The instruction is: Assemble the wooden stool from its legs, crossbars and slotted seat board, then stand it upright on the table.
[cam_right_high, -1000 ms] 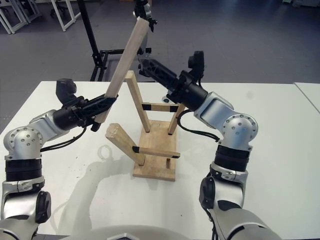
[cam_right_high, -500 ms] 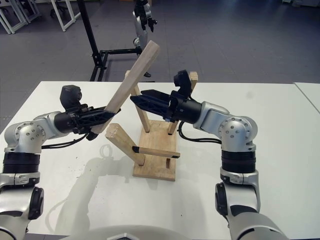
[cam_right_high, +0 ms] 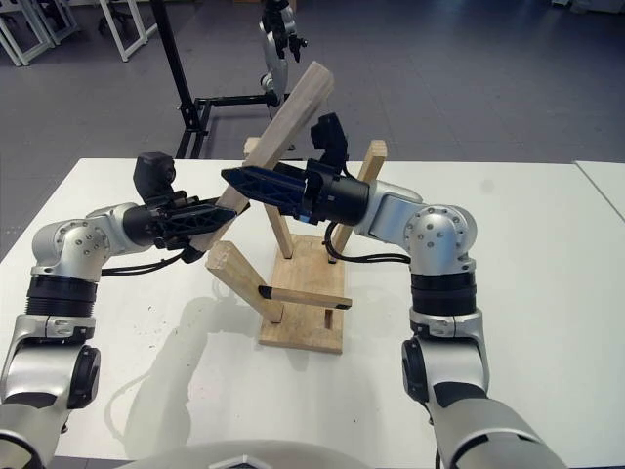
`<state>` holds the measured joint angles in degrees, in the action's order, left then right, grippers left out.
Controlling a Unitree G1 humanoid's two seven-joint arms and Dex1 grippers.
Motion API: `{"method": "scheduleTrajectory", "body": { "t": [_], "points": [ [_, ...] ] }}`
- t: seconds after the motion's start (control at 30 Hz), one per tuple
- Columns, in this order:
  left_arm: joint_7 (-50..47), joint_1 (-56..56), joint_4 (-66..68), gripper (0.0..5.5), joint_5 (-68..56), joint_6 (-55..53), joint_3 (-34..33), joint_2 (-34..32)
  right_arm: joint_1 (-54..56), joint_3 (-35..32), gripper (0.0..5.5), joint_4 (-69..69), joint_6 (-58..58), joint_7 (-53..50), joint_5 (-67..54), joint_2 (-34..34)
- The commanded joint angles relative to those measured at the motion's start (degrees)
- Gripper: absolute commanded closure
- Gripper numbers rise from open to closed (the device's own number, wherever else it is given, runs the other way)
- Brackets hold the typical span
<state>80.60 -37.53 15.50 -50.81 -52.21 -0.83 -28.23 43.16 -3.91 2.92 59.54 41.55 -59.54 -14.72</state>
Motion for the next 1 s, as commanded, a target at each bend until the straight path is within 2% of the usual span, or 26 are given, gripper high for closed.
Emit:
{"method": "scheduleTrajectory", "body": {
  "t": [0.03, 0.43, 0.8, 0.83, 1.0],
  "points": [
    [0.99, -2.04, 0.65, 3.44, 1.51, 1.05, 0.33, 0.40, 2.55, -0.85, 0.65, 0.92, 0.29, -0.71, 0.37, 0.64],
    [1.98, -1.64, 1.27, 3.44, 3.49, 1.91, 0.51, 0.20, 2.66, -1.57, 3.21, 0.75, 3.71, -0.97, -1.08, 0.54],
    [0.23, -0.74, 0.24, 3.44, 2.87, 0.48, -0.85, 1.49, 4.03, -3.36, 3.27, 2.31, 3.59, -2.09, -1.65, 1.31],
    [0.11, -1.20, 0.81, 3.07, 2.30, -1.15, -1.06, 1.27, 4.05, -3.41, 3.28, 2.30, 3.63, -2.12, -1.67, 1.34],
    [-0.01, -1.33, 0.61, 2.21, 1.92, -2.37, -1.89, 0.48, 3.72, -3.44, 3.42, 2.12, 3.54, -2.01, -1.06, 1.23]
  ]
}}
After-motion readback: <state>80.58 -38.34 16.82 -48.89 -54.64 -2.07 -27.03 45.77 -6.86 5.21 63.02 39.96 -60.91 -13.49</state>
